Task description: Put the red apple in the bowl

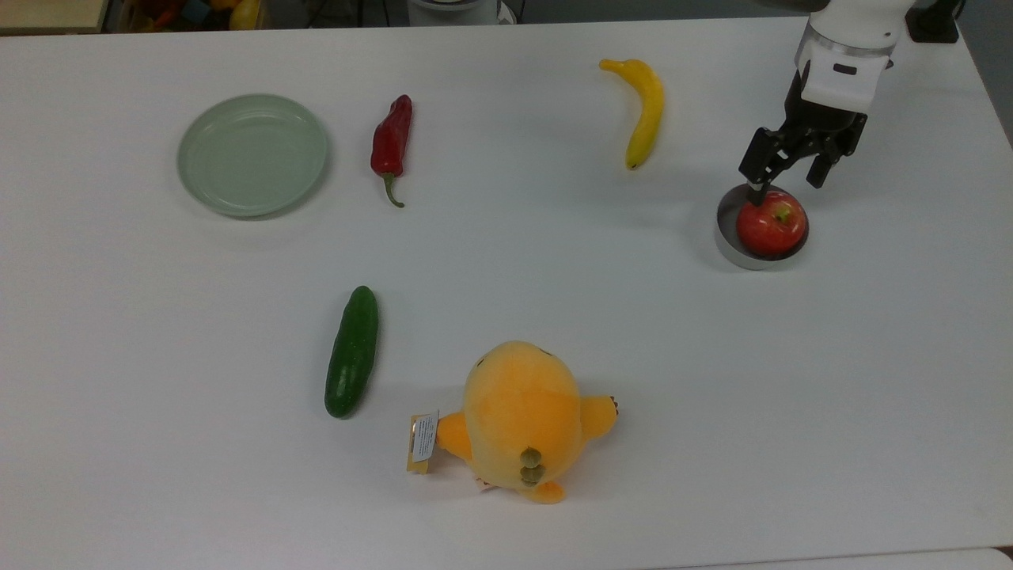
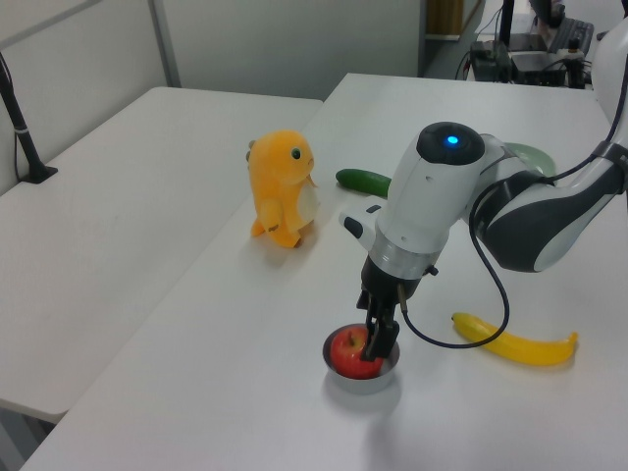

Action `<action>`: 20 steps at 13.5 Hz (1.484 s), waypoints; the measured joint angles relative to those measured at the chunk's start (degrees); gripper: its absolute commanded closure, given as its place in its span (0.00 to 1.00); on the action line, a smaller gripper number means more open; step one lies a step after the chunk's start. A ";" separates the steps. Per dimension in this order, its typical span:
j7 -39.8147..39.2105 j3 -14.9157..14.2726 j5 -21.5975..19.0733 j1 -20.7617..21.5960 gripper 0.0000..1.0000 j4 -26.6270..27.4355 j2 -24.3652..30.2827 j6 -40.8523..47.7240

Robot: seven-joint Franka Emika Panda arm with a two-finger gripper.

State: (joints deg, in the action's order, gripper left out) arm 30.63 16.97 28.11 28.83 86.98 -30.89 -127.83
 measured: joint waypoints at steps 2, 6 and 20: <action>0.26 0.00 0.00 -0.02 0.00 -0.15 0.00 0.00; 6.15 0.00 -0.01 -0.24 0.00 -0.85 1.04 1.18; -6.37 -10.26 -22.27 -15.57 0.00 6.34 27.58 26.61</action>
State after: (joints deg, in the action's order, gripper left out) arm 24.26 6.71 5.84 13.26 93.31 -3.32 -101.22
